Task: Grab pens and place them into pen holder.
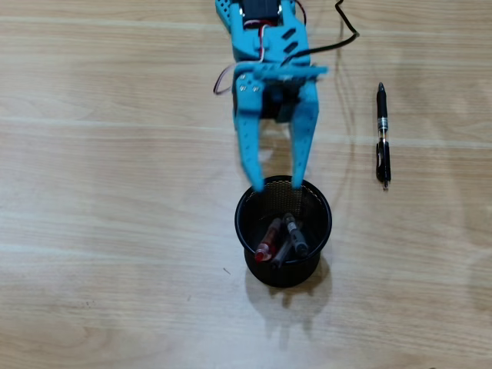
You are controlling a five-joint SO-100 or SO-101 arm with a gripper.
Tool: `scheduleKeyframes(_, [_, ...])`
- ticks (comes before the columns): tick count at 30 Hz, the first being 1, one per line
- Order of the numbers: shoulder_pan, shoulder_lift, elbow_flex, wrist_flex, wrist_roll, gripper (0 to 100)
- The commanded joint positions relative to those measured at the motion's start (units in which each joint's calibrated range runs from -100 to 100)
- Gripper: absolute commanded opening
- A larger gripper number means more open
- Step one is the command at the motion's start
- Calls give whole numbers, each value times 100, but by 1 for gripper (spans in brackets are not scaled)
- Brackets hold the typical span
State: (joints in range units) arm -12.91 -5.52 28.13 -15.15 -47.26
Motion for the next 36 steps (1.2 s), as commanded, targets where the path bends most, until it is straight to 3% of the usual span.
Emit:
scheduleKeyframes(1, [-67, -785, -116, 863, 118, 3])
scheduleKeyframes(14, [-908, -2289, -1682, 6777, 124, 3])
scheduleKeyframes(20, [-1896, -2441, -2080, 8171, -494, 2])
scheduleKeyframes(36, [-3688, -403, -2713, 8271, -1871, 2])
